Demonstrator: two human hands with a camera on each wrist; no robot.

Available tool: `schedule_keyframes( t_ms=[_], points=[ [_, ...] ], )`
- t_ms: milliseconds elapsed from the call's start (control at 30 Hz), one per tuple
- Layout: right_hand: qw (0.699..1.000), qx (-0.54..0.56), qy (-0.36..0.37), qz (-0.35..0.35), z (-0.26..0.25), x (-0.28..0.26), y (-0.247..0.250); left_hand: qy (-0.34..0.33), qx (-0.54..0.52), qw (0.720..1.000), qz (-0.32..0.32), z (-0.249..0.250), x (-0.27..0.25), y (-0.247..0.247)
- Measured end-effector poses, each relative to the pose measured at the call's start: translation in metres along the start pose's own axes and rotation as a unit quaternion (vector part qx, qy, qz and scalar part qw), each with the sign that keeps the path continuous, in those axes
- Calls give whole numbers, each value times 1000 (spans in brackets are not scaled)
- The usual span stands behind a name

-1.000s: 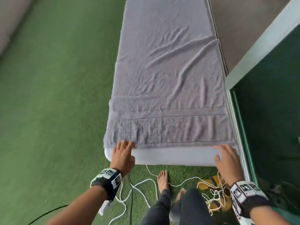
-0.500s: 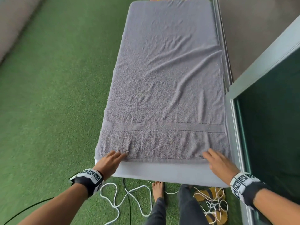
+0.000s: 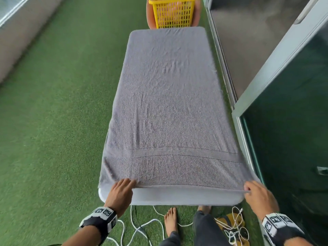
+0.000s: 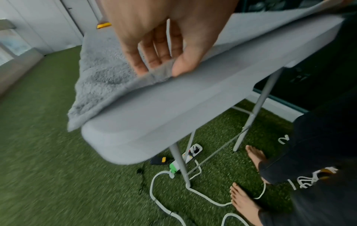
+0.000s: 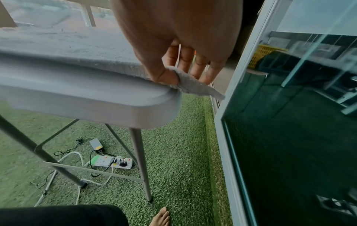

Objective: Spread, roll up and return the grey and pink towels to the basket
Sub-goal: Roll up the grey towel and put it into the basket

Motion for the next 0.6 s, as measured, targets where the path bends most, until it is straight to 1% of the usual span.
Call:
schedule_keyframes(
  t_ms=[67,100,167,233,267,367,467,533,600],
  points=[
    [1000,13,-10,-7,2,-7,-3,-5,3,1000,-6,-1,2,-4],
    [1000,16,-8,-5,0,-10,-6,11,6,1000,-18,-7,2,-6],
    [1000,29,-7,-2,-5,-13,-12,66,18,997,-33,-25,-2,-7],
    [999,43,-16,-1,-7,-14,-20,109,28,993,-27,-42,-7,-1],
    [999,51,-20,0,-6,-15,-23,114,29,993,-17,-48,-9,3],
    [996,87,-33,15,-4,-19,-29,87,6,996,14,-54,-14,10],
    [994,105,-23,28,-7,-22,-32,59,16,998,15,-58,-23,10],
    [995,92,-12,36,-9,-22,-33,46,30,998,10,-60,-29,7],
    [997,63,-6,49,-8,-18,-33,51,32,998,15,-63,-30,8]
  ],
)
Point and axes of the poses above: each hand's wrist, its own x-axis towards the middle knuckle, its own y-axis out of the back of the hand, z = x × y, the point moved 6 cm from there along x, towards the middle knuckle, and after that the axes turned 5 degrees about -x, right-handed, at the moved point
